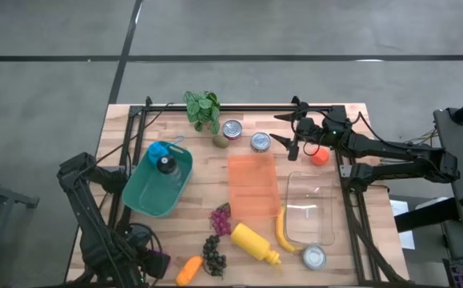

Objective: Pick & Place Food Item
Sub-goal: Put the violet water bottle into the green bin

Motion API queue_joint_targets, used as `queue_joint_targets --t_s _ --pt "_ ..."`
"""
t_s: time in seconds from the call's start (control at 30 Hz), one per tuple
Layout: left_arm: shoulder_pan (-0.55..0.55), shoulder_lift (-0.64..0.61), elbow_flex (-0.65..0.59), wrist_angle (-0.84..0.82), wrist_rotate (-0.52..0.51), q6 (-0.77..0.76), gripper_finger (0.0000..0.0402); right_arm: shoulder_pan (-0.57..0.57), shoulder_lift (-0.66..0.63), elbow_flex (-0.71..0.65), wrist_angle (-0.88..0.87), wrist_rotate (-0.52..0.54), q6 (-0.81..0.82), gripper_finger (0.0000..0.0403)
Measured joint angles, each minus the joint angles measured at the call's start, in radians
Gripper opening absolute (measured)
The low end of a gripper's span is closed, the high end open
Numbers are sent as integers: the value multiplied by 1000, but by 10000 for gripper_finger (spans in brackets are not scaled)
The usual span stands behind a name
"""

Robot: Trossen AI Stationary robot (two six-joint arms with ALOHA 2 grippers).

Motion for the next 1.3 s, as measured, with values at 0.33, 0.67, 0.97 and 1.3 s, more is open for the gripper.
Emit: queue_joint_targets --t_s 0.33,0.67,0.97,1.3 --pt "0 0 0 4 4 -3 140 0 0 0 0 0 0 305" --pt "0 0 0 6 11 -3 96 0 0 0 0 0 0 305" --pt "0 -1 1 7 19 -4 78 0 0 0 0 0 0 305" --pt "0 -1 1 16 34 -4 77 0 0 0 0 0 0 305"
